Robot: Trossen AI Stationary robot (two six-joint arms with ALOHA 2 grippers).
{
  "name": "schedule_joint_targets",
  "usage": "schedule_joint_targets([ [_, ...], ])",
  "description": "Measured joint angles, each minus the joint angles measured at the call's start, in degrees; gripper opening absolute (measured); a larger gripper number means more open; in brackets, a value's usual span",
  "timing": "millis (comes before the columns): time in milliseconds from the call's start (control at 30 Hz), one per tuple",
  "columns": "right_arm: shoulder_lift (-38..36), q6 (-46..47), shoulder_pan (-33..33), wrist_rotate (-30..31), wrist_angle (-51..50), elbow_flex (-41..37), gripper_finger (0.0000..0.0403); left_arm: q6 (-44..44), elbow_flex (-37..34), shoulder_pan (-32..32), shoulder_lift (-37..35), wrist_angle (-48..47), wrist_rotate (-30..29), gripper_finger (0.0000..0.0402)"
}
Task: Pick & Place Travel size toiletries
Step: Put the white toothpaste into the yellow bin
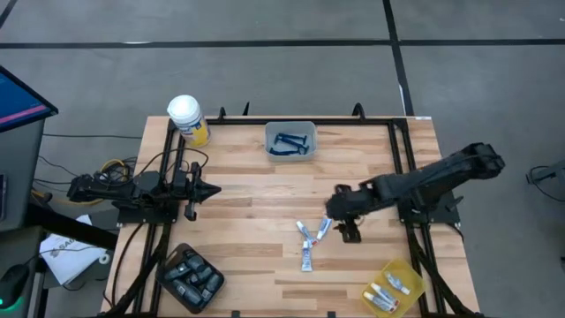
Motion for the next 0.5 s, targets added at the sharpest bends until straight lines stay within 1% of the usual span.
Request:
schedule_joint_targets([
  [133,6.33,-14.54,-2.12,-0.23,0.55,2.7,0.0245,0.01,-0.01,0.0,0.0,0.0,0.0,0.0008],
  [200,9.58,-20.2,-2.41,-0.25,0.68,4.79,0.0249,0.01,0.01,0.01,0.0,0.0,0.02,0.0008],
  [333,15.35,-27.41,-2.43,-0.26,0.64,9.47,0.0249,0.0,0.0,-0.01,0.0,0.01,0.0,0.0008],
  [400,17.11,-30.25,-2.27,-0.47,0.71,11.28,0.0249,0.01,0.01,0.0,0.0,0.0,0.02,0.0008],
  [500,19.29,-33.92,-2.26,-2.36,0.77,13.12,0.0249,0.01,0.01,-0.01,0.0,0.0,0.0,0.0008],
])
